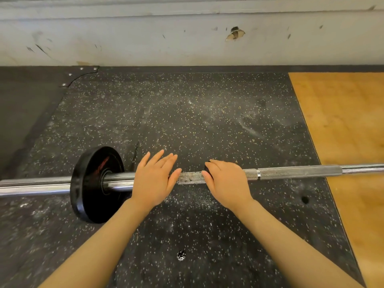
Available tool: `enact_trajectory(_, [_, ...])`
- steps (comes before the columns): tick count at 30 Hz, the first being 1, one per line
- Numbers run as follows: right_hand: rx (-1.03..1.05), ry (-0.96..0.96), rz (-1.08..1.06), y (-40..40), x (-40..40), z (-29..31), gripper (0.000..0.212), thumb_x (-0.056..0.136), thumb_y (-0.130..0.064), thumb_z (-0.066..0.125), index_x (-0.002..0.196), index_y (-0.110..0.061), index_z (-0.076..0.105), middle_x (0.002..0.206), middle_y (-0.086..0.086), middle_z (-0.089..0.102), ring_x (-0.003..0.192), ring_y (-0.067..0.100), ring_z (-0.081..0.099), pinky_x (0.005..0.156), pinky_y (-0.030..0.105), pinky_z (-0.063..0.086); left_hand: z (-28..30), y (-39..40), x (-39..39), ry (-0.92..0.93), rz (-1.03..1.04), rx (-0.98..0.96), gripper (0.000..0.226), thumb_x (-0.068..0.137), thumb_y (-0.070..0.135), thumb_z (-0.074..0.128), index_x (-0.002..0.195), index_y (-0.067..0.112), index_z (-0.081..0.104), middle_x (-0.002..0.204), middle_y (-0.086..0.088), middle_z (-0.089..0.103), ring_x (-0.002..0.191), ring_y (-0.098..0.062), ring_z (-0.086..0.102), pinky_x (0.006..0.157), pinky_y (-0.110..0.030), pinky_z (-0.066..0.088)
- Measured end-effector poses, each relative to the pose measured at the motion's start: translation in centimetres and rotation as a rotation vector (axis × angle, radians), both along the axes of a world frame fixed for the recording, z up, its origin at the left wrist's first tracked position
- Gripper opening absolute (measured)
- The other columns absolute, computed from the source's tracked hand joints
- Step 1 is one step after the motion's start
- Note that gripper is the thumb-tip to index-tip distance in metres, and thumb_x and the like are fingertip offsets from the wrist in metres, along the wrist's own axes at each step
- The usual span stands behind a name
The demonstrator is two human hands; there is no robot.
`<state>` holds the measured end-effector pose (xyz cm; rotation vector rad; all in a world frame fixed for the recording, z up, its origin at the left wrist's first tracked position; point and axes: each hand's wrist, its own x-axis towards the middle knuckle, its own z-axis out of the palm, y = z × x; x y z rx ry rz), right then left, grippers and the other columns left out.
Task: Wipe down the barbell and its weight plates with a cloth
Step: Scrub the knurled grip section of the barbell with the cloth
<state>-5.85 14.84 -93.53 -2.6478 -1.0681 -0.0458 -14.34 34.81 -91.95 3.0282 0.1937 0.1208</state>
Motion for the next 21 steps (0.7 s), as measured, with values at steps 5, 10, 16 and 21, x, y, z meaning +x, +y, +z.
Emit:
enact_trajectory(5, [0.033,-0.06,0.004,1.2,-0.3,-0.3,0.024,0.097,-0.026,0.055,0.099,-0.009,0.072,0.094,0.005,0.072,0.085,0.025,0.068,0.073,0.038,0.055,0.0,-0.2,0.1,-0.019,0.01,0.014,0.057,0.097,0.045,0.028,0.126,0.011,0.064,0.121,-0.004,0.068,0.126,-0.029,0.055,0.108,-0.053,0.036])
enact_trajectory(10, [0.03,-0.161,0.037,0.0,0.3,-0.6,0.025,0.085,-0.027,0.072,0.102,-0.008,0.073,0.097,0.006,0.074,0.084,0.023,0.071,0.075,0.035,0.057,-0.2,0.4,0.3,0.032,0.034,0.0,0.064,0.097,0.049,0.019,0.133,0.013,0.058,0.129,-0.002,0.064,0.133,-0.026,0.047,0.113,-0.05,0.028])
enact_trajectory(16, [-0.005,-0.153,-0.049,-6.1,2.7,-1.2,0.029,0.091,-0.022,0.064,0.113,-0.003,0.069,0.11,0.013,0.071,0.096,0.03,0.069,0.086,0.043,0.054,-0.3,0.3,0.3,0.016,0.014,0.007,0.063,0.098,0.047,0.018,0.132,0.012,0.059,0.132,-0.004,0.062,0.136,-0.028,0.043,0.116,-0.049,0.025])
enact_trajectory(21, [0.056,-0.128,-0.055,-4.0,1.7,-0.9,0.022,0.094,-0.016,0.062,0.109,-0.003,0.071,0.108,0.012,0.072,0.097,0.029,0.069,0.087,0.041,0.054,0.0,0.0,0.0,-0.003,0.008,0.004,0.061,0.098,0.046,0.022,0.131,0.011,0.06,0.13,-0.004,0.062,0.135,-0.028,0.044,0.115,-0.05,0.026])
